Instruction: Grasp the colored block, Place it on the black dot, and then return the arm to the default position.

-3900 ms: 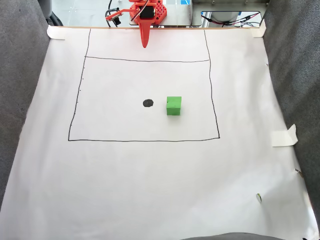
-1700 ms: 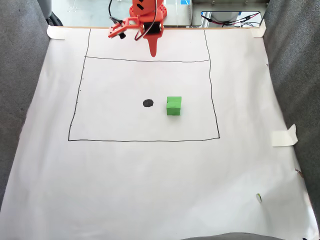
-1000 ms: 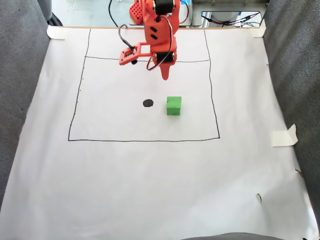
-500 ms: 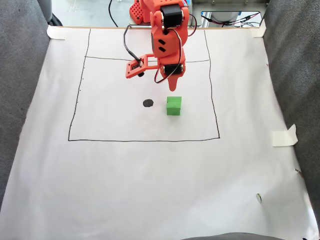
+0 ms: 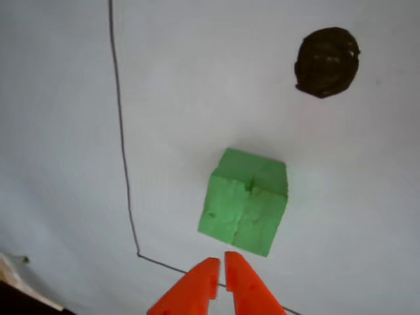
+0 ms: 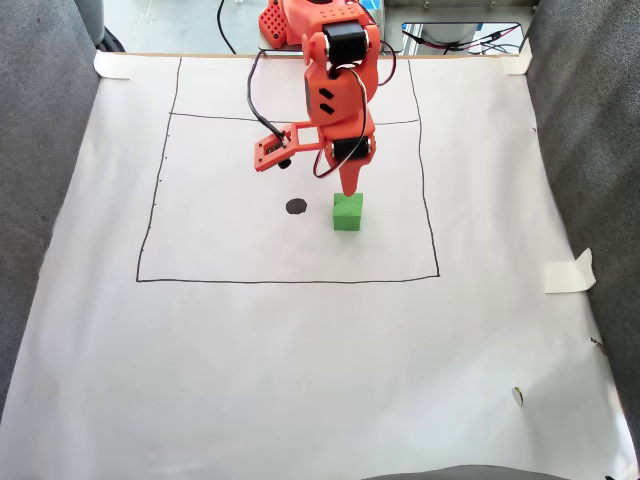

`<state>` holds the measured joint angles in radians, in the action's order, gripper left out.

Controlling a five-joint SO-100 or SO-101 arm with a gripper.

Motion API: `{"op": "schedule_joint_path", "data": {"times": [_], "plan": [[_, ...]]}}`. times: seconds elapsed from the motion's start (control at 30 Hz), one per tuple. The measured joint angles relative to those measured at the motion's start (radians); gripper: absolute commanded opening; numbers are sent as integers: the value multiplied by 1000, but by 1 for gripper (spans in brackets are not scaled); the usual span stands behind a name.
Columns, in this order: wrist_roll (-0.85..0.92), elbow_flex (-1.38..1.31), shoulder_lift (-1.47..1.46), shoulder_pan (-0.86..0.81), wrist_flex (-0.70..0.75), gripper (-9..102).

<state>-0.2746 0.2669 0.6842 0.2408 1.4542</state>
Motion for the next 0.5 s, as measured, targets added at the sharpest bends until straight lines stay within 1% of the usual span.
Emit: {"op": "schedule_joint_path", "data": {"times": [0.07, 0.33, 0.5], "plan": [[0, -3, 0, 0, 9, 14], [0, -5, 0, 0, 71, 39], [6, -5, 0, 0, 98, 40]]}}
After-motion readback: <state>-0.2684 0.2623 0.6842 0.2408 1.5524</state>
